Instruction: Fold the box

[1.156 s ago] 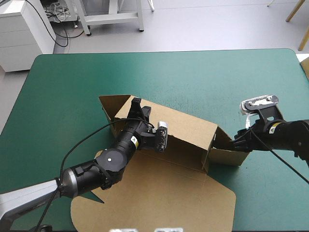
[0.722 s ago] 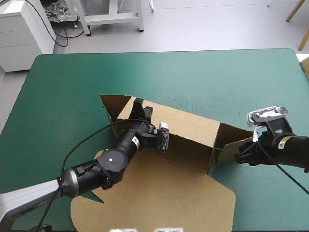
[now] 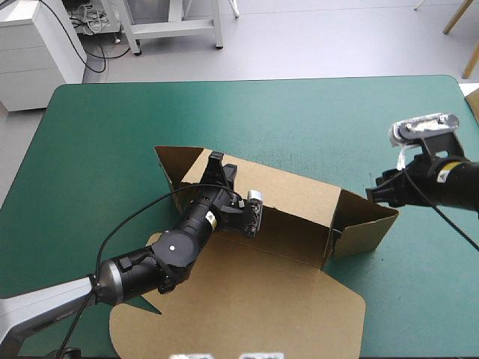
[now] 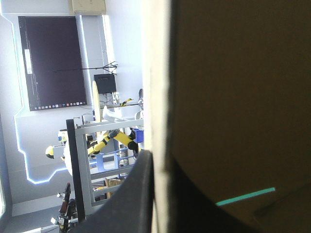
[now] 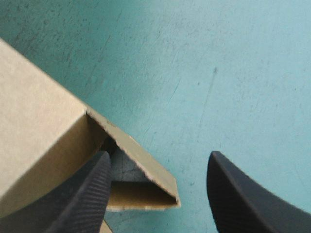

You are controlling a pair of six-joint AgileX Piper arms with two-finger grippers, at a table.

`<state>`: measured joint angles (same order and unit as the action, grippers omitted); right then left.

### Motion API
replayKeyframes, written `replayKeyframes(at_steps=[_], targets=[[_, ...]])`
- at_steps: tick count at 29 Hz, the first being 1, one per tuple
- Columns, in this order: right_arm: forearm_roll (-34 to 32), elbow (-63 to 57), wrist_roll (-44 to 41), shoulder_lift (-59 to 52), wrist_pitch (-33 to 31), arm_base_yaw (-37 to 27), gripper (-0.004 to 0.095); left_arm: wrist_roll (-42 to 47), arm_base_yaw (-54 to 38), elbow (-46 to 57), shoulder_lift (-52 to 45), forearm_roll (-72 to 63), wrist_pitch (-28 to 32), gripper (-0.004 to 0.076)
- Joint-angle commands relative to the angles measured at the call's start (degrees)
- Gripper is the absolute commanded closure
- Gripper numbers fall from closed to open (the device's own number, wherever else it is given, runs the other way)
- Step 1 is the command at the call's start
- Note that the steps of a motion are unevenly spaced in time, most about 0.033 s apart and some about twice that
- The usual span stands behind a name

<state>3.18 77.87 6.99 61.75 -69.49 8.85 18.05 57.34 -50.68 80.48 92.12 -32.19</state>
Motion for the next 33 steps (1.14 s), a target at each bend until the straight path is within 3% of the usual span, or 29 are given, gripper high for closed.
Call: replayKeyframes(at_steps=[1, 7, 14, 22, 33], targets=[[-0.3, 6.8, 0.2, 5.2, 2.5, -0.2, 0.0378, 0.6, -1.1, -0.7, -1.1, 0.6, -1.1, 0.0731], [0.1, 10.8, 0.9, 14.9, 2.5, -0.2, 0.0379, 1.8, -3.8, -0.7, -1.1, 2.9, -1.1, 0.0731], [6.1, 10.4, 3.0, 19.0, 2.5, 0.0, 0.0379, 3.4, -3.8, -0.7, -1.1, 3.7, 0.6, 0.0731], [4.0, 2.5, 3.0, 17.4, 2.5, 0.0, 0.0379, 3.4, -3.8, -0.7, -1.1, 4.2, 0.5, 0.0731], [6.8, -10.6, 3.0, 6.3, 2.5, 0.0, 0.0381, 3.4, -4.3, -0.7, -1.1, 4.8, 0.5, 0.0731]])
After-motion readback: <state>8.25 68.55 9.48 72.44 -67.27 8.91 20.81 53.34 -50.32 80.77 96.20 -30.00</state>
